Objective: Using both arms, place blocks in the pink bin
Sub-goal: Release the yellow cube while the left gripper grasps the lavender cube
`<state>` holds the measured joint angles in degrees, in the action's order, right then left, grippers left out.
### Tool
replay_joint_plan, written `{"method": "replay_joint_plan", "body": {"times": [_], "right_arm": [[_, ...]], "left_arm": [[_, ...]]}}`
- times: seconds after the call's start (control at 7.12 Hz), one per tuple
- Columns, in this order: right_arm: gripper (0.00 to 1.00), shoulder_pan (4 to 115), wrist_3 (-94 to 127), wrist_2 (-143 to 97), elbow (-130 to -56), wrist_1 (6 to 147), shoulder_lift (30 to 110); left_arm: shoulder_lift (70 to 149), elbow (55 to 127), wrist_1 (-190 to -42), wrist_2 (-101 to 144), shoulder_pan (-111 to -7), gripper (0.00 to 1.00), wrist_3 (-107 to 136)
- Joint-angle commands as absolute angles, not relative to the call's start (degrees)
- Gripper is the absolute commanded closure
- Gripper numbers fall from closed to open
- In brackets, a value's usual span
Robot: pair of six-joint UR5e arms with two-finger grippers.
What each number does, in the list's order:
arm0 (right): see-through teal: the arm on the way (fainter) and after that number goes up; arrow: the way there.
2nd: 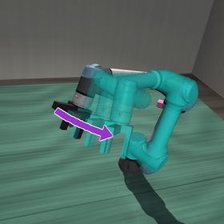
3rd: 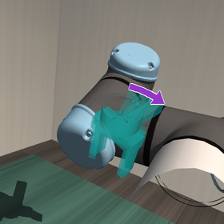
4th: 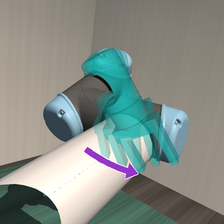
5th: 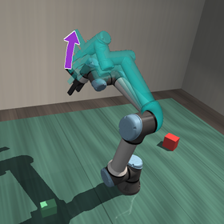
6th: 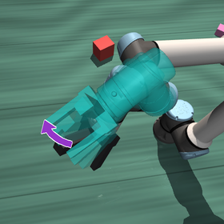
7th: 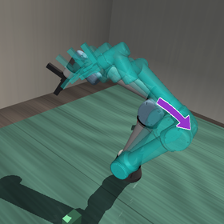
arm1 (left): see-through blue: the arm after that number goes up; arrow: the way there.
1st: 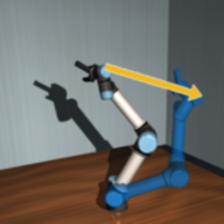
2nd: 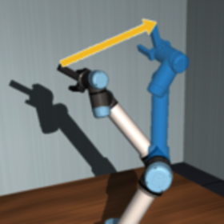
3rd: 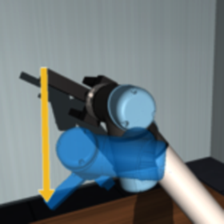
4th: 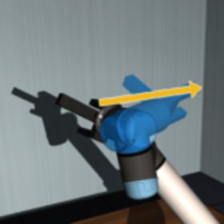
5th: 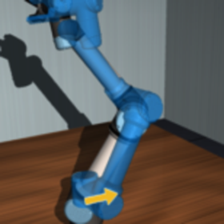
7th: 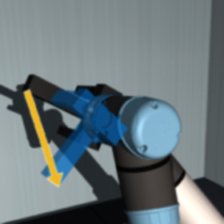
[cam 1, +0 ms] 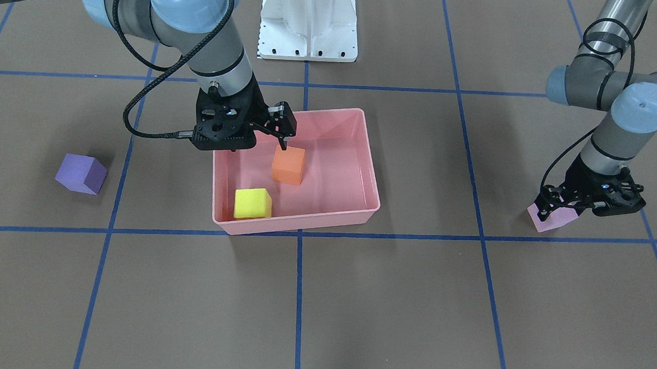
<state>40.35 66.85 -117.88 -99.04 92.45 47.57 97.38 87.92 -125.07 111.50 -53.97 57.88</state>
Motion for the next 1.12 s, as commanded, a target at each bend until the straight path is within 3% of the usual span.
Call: {"method": "replay_joint_plan", "body": {"times": [0.0, 0.42, 0.7, 0.98], "right_arm": [[0.00, 41.91, 66.80, -118.47, -99.93, 91.33, 47.55], [0.00, 48.23, 63.65, -119.44, -104.83, 92.02, 52.00], [0.00, 54.37, 45.71, -120.58, -106.35, 91.93, 61.56], [0.00, 59.30, 39.29, -126.16, -105.83, 91.32, 70.71]], "left_arm": [[97.12, 89.47, -124.72, 111.71, -54.23, 1.00, 59.15], [97.46, 97.52, -114.33, 113.62, -58.25, 1.00, 58.89], [104.73, 106.48, -96.16, 118.20, -60.73, 1.00, 59.50], [115.08, 108.98, -86.33, 119.78, -60.12, 1.00, 71.29]]}}
